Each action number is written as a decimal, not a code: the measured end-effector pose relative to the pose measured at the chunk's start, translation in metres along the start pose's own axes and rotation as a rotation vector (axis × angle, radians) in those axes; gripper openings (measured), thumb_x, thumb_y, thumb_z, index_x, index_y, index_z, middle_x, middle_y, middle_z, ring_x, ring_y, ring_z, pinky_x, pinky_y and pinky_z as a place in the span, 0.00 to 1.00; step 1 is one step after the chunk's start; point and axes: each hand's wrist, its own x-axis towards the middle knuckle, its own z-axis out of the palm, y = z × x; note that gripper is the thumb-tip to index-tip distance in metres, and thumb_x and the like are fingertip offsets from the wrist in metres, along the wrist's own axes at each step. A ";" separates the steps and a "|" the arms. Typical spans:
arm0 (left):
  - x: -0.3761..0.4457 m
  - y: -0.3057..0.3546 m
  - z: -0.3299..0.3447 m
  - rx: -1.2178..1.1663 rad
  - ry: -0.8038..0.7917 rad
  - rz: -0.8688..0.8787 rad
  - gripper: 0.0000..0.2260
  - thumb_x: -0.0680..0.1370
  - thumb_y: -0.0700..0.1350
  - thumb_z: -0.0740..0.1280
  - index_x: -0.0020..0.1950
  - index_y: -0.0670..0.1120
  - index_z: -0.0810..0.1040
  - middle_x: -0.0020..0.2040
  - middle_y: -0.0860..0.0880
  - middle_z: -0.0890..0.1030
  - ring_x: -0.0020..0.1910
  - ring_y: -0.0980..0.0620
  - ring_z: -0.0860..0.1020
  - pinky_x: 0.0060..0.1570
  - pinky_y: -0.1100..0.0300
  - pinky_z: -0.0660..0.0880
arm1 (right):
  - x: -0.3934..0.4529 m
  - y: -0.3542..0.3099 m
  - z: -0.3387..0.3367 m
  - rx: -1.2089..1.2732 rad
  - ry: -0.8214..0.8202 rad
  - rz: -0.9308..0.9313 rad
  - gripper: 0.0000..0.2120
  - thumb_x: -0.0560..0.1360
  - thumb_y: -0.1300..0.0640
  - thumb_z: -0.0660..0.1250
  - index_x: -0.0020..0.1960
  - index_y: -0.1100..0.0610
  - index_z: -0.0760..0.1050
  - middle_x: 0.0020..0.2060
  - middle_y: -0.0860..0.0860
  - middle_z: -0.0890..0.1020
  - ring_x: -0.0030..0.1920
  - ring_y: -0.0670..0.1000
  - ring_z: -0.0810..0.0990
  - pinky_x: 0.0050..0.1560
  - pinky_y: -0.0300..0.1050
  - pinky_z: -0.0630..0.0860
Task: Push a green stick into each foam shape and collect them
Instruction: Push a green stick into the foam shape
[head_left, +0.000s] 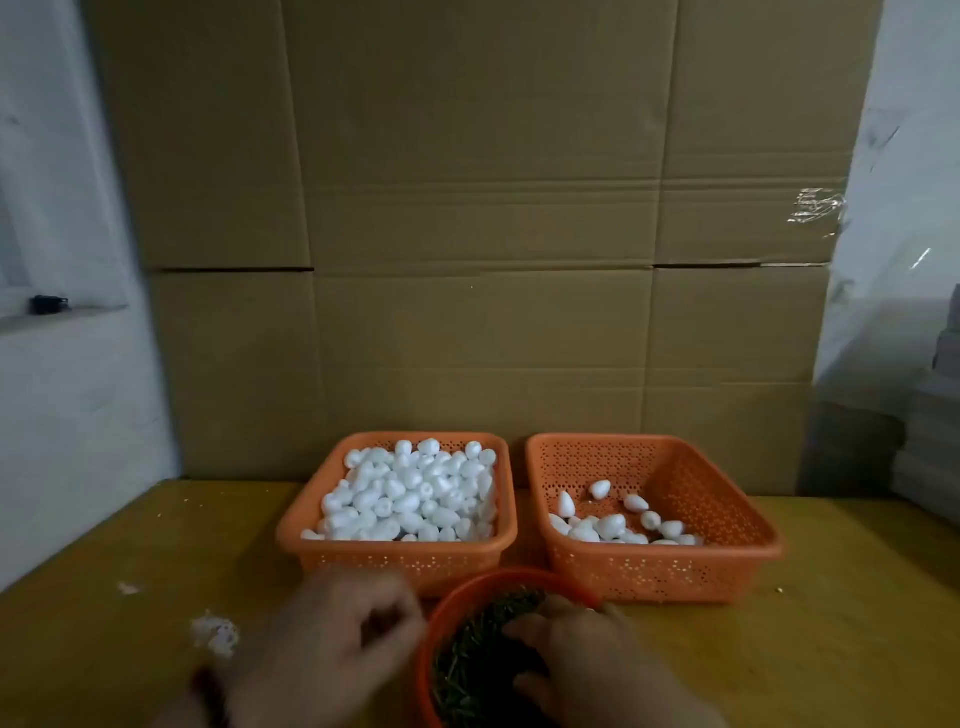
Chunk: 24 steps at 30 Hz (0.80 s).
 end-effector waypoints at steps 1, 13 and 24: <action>0.014 -0.007 -0.007 0.028 0.110 0.078 0.06 0.76 0.50 0.68 0.39 0.57 0.79 0.38 0.61 0.81 0.38 0.61 0.78 0.39 0.69 0.74 | 0.002 0.001 -0.001 0.018 -0.016 0.005 0.22 0.76 0.46 0.63 0.70 0.42 0.67 0.66 0.46 0.70 0.68 0.51 0.68 0.69 0.48 0.61; 0.184 -0.051 0.014 0.487 0.103 -0.179 0.21 0.78 0.44 0.62 0.72 0.54 0.67 0.72 0.52 0.66 0.70 0.49 0.65 0.67 0.49 0.66 | 0.018 0.007 0.011 -0.029 -0.029 -0.017 0.18 0.77 0.49 0.62 0.67 0.47 0.70 0.65 0.49 0.70 0.68 0.51 0.68 0.71 0.45 0.59; 0.210 -0.044 0.027 0.779 -0.017 -0.340 0.31 0.76 0.52 0.64 0.77 0.56 0.53 0.75 0.51 0.57 0.74 0.46 0.56 0.65 0.48 0.58 | 0.027 0.010 0.017 -0.021 -0.086 -0.053 0.19 0.79 0.43 0.57 0.69 0.45 0.67 0.66 0.48 0.70 0.70 0.49 0.66 0.72 0.47 0.57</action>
